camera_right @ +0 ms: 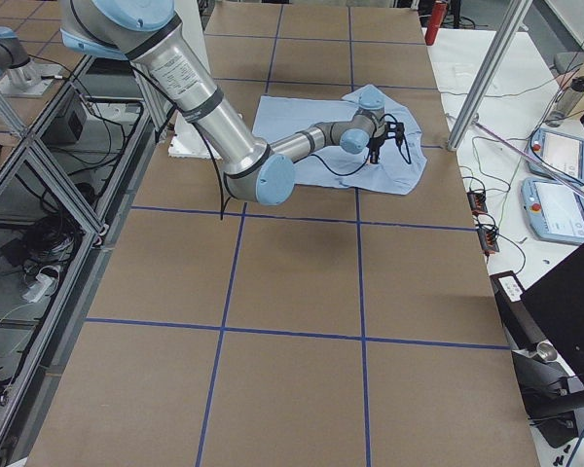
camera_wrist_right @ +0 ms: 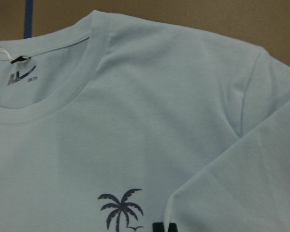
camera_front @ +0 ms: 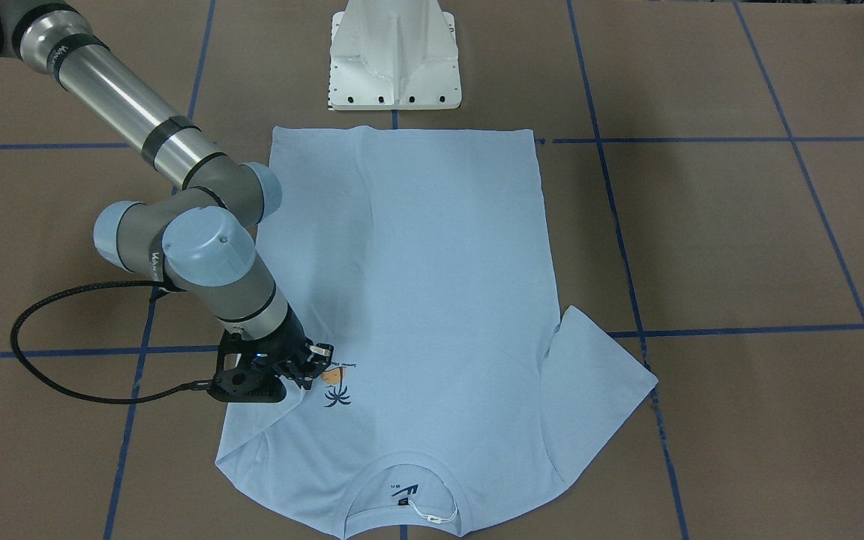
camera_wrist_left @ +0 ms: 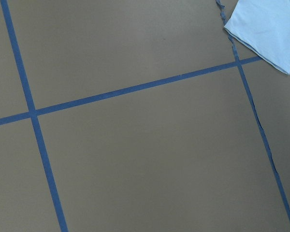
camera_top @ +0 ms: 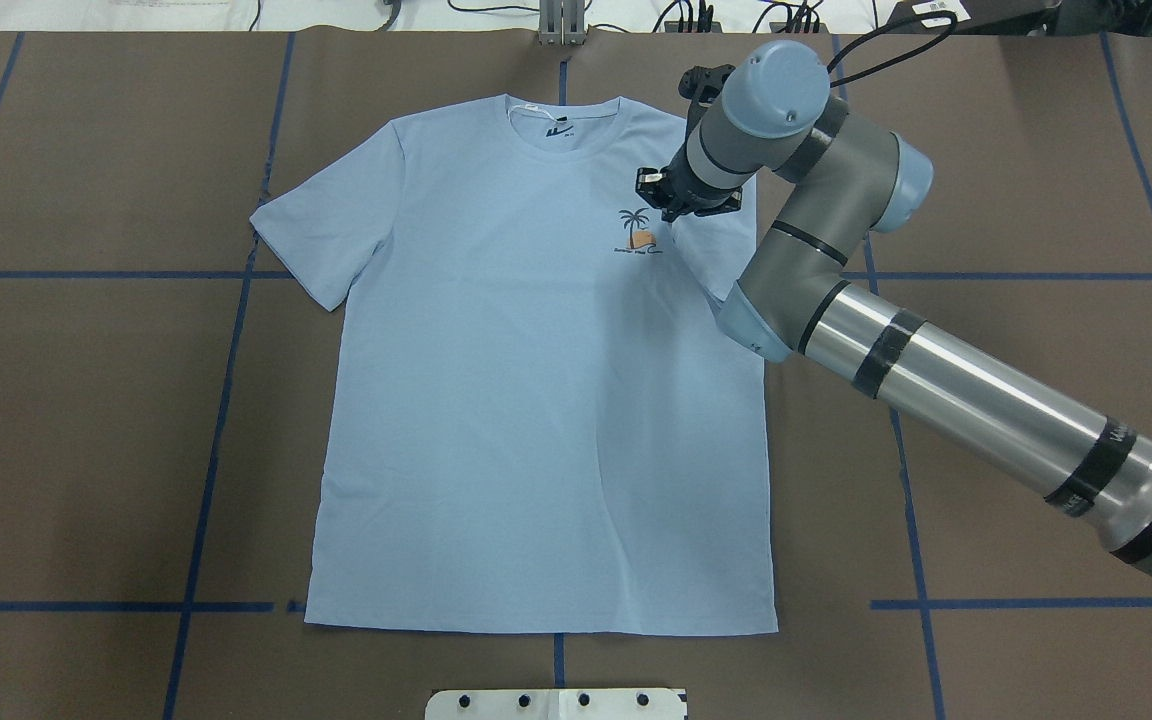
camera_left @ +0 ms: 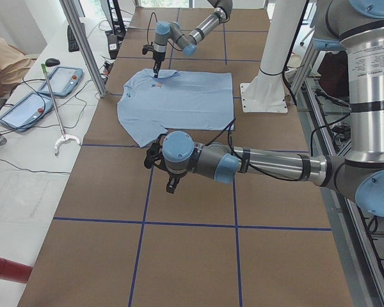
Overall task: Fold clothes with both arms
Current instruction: 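Fold the grasped sleeve inward over the shirt chest with the right gripper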
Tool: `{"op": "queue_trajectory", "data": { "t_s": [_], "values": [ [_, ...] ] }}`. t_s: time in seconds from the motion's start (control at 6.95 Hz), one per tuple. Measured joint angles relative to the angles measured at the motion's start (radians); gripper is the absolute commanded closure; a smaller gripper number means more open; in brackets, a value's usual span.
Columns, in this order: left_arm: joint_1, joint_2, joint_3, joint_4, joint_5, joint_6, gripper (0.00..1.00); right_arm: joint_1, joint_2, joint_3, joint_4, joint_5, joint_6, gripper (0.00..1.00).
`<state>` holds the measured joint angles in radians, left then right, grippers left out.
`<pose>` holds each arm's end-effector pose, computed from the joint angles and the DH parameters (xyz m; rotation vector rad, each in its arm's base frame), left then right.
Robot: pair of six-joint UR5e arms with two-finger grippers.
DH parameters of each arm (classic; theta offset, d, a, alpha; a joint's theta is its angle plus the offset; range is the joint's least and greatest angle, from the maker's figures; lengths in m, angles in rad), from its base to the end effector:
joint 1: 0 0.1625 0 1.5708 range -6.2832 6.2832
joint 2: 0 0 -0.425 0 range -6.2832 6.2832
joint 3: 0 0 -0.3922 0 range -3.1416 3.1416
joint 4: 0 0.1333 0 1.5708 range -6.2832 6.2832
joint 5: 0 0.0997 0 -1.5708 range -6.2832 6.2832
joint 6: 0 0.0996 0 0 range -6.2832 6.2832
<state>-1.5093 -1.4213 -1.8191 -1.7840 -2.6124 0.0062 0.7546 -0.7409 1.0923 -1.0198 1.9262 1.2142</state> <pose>-0.0204 -0.4394 0.5613 0.2548 1.0414 0.2235 -0.5276 -0.6314 0.2940 0.1899 -0.9336 0.2072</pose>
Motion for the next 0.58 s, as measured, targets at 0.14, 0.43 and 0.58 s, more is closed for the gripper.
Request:
{"op": "queue_trajectory", "data": {
  "t_s": [0.14, 0.43, 0.58],
  "values": [
    [0.0, -0.003, 0.002, 0.0, 0.001, 0.0, 0.0, -0.026, 0.028, -0.017, 0.0, -0.036, 0.009, 0.0],
    [0.001, -0.033, 0.024, -0.007, 0.007, -0.005, 0.0, -0.055, 0.055, -0.02, 0.002, -0.087, 0.01, 0.0],
    [0.001, -0.082, 0.07, -0.025, 0.009, -0.026, 0.0, -0.059, 0.061, 0.003, 0.001, -0.094, 0.019, 0.0]
  ]
}}
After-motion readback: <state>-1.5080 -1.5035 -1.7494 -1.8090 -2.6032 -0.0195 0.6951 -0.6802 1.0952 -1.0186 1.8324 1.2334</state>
